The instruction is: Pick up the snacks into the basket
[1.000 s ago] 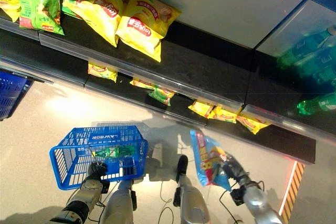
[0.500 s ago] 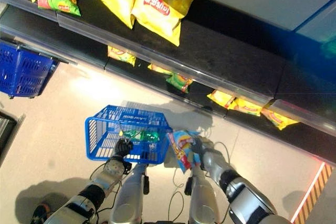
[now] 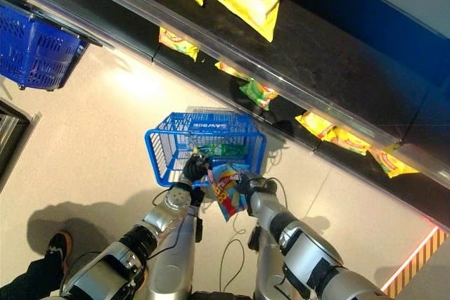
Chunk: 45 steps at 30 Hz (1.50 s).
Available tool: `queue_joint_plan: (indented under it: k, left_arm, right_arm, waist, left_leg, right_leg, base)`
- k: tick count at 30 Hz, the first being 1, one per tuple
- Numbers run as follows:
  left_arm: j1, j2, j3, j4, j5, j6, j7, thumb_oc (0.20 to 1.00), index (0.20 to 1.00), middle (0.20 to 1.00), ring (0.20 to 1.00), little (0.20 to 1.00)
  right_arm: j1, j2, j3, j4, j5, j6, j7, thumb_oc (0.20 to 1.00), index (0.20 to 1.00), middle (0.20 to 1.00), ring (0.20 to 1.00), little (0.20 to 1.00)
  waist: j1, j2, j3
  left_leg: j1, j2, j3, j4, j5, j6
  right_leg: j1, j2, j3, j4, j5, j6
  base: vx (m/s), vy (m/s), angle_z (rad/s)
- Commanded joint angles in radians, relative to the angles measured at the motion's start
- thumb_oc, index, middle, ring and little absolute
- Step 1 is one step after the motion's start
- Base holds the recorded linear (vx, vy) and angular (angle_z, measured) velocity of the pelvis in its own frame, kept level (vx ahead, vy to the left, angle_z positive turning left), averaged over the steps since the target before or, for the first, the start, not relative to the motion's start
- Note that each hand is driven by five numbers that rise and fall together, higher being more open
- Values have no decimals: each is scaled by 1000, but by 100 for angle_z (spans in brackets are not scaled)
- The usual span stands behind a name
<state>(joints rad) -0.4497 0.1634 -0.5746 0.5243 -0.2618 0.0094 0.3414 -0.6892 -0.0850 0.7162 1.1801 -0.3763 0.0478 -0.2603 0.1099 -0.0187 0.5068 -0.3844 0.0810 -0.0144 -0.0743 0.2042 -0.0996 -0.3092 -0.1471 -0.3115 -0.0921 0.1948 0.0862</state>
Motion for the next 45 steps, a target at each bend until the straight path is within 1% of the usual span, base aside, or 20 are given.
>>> queue_joint_plan:
  k: [1, 2, 3, 7, 9, 11, 15, 17, 18, 19, 20, 21, 23, 25, 28, 29, 30, 31, 36, 45]
  left_arm:
    - [-95, -79, -114, -239, -45, -124, -51, 200, 200, 200, 200, 200]
    - [-95, -78, -115, -240, -46, -123, -51, 200, 200, 200, 200, 200]
    - [-104, -79, -130, -297, -71, -128, -60, 200, 200, 200, 200, 200]
    - [-130, -81, -160, -415, -121, -130, -82, 200, 200, 200, 200, 200]
    - [-131, -81, -160, -416, -121, -129, -82, 200, 200, 200, 200, 200]
    - [-152, -85, -177, -468, -153, -129, -92, 200, 200, 200, 200, 200]
    - [-160, -92, -193, -516, -211, -129, -97, 200, 200, 200, 200, 200]
    - [-157, -100, -203, -535, -243, -131, -90, 200, 200, 200, 200, 200]
    - [-154, -104, -208, -544, -268, -137, -81, 200, 200, 200, 200, 200]
    - [-155, -103, -208, -545, -269, -137, -80, 200, 200, 200, 200, 200]
    - [-150, -110, -219, -562, -301, -137, -71, 200, 200, 200, 200, 200]
    - [-146, -113, -231, -586, -346, -141, -61, 200, 200, 200, 200, 200]
    - [-147, -113, -232, -586, -347, -141, -61, 200, 200, 200, 200, 200]
    - [-167, -116, -255, -623, -408, -138, -61, 200, 200, 200, 200, 200]
    - [-174, -112, -269, -663, -435, -127, -86, 200, 200, 200, 200, 200]
    - [-173, -111, -272, -671, -441, -129, -88, 200, 200, 200, 200, 200]
    - [-169, -116, -274, -678, -451, -128, -91, 200, 200, 200, 200, 200]
    - [-169, -116, -274, -678, -451, -128, -91, 200, 200, 200, 200, 200]
    - [-157, -121, -271, -671, -462, -119, -104, 200, 200, 200, 200, 200]
    - [-146, -133, -269, -653, -463, -109, -102, 200, 200, 200, 200, 200]
  right_arm:
    - [-79, 19, -45, 36, 60, -13, -27, 200, 200, 200, 200, 200]
    - [-80, 19, -45, 37, 60, -13, -27, 200, 200, 200, 200, 200]
    - [-93, 19, -58, 47, 79, -15, -33, 200, 200, 200, 200, 200]
    - [-122, 9, -86, 75, 115, -19, -42, 200, 200, 200, 200, 200]
    - [-122, 9, -87, 76, 115, -20, -42, 200, 200, 200, 200, 200]
    - [-143, 3, -99, 83, 133, -20, -51, 200, 200, 200, 200, 200]
    - [-183, -12, -112, 81, 144, -20, -73, 200, 200, 200, 200, 200]
    - [-216, -23, -123, 81, 128, -15, -112, 200, 200, 200, 200, 200]
    - [-235, -32, -136, 82, 116, -8, -158, 200, 200, 200, 200, 200]
    - [-236, -32, -137, 82, 115, -8, -159, 200, 200, 200, 200, 200]
    - [-248, -47, -183, 74, 139, -4, -234, 200, 200, 200, 200, 200]
    - [-266, -64, -231, 77, 180, 1, -281, 200, 200, 200, 200, 200]
    - [-267, -64, -232, 77, 180, 1, -281, 200, 200, 200, 200, 200]
    - [-310, -101, -254, 94, 222, 8, -276, 200, 200, 200, 200, 200]
    - [-349, -140, -245, 131, 239, 15, -236, 200, 200, 200, 200, 200]
    - [-353, -146, -235, 139, 237, 19, -222, 511, 511, 511, 511, 511]
    - [-356, -149, -236, 154, 241, 23, -204, 696, 696, 696, 696, 696]
    - [-357, -150, -236, 155, 241, 22, -203, 1000, 1000, 1000, 1000, 1000]
    - [-334, -126, -191, 175, 200, 29, -143, 1000, 1000, 1000, 1000, 1000]
    - [-237, -51, -229, 165, 256, 22, -133, 1000, 1000, 1000, 1000, 1000]
  waist:
    - [35, 44, 13]
    - [35, 44, 13]
    - [44, 53, 13]
    - [59, 80, 13]
    - [59, 80, 13]
    - [67, 96, 13]
    - [73, 108, 13]
    - [74, 112, 13]
    - [75, 114, 13]
    - [76, 114, 13]
    - [76, 120, 13]
    - [82, 127, 13]
    - [83, 127, 13]
    - [87, 139, 13]
    - [96, 149, 13]
    - [99, 150, 13]
    - [101, 154, 13]
    - [101, 154, 13]
    - [104, 160, 13]
    - [89, 155, 13]
  left_leg:
    - [-27, -96, 2, -13, -23, 25]
    - [-28, -95, 2, -12, -23, 25]
    - [-38, -99, -2, -13, -22, 26]
    - [-55, -111, -8, -13, -20, 26]
    - [-56, -111, -9, -13, -20, 26]
    - [-63, -117, -14, -13, -20, 25]
    - [-70, -124, -12, -13, -21, 28]
    - [-73, -126, -11, -13, -21, 29]
    - [-78, -127, -11, -13, -22, 31]
    - [-78, -127, -11, -12, -22, 31]
    - [-86, -129, -12, -11, -21, 33]
    - [-93, -134, -14, -11, -21, 36]
    - [-93, -134, -14, -11, -21, 36]
    - [-108, -142, -21, -11, -20, 40]
    - [-128, -147, -25, -10, -18, 42]
    - [-136, -148, -26, -11, -16, 43]
    - [-141, -150, -27, -11, -16, 44]
    - [-141, -150, -26, -11, -15, 44]
    - [-147, -153, -23, -11, -14, 48]
    - [-130, -155, -23, -12, -18, 51]
  right_leg:
    - [-110, -31, -4, 40, 48, 72]
    - [-110, -31, -5, 40, 48, 72]
    - [-117, -33, -9, 39, 49, 72]
    - [-128, -42, -19, 38, 54, 75]
    - [-128, -42, -19, 38, 54, 76]
    - [-135, -47, -22, 37, 57, 77]
    - [-143, -50, -20, 34, 60, 78]
    - [-148, -52, -18, 33, 63, 79]
    - [-152, -52, -16, 34, 63, 79]
    - [-152, -52, -16, 34, 63, 79]
    - [-160, -54, -15, 34, 65, 81]
    - [-165, -55, -14, 34, 66, 81]
    - [-165, -55, -14, 34, 66, 81]
    - [-184, -56, -14, 37, 68, 82]
    - [-208, -59, -11, 40, 73, 82]
    - [-215, -58, -10, 39, 76, 82]
    - [-221, -59, -9, 38, 78, 82]
    - [-221, -59, -9, 38, 79, 82]
    - [-235, -62, -5, 41, 84, 82]
    - [-221, -65, 0, 38, 82, 82]
  base:
    - [-7, -1, 6]
    - [-12, 0, 9]
    - [-13, 4, 8]
    - [-10, 7, 4]
    - [-5, 11, 11]
    - [-11, 21, 8]
    - [-3, 8, 1]
    - [-5, 14, 2]
    - [-9, 19, 3]
    - [-18, 22, 4]
    - [-30, 25, 3]
    - [0, 0, 0]
    - [0, 0, 0]
    - [-33, 29, 5]
    - [-25, 13, 6]
    - [-21, 7, 7]
    - [-15, 3, 3]
    - [-11, 10, 3]
    - [-3, 6, 0]
    - [0, 0, 0]
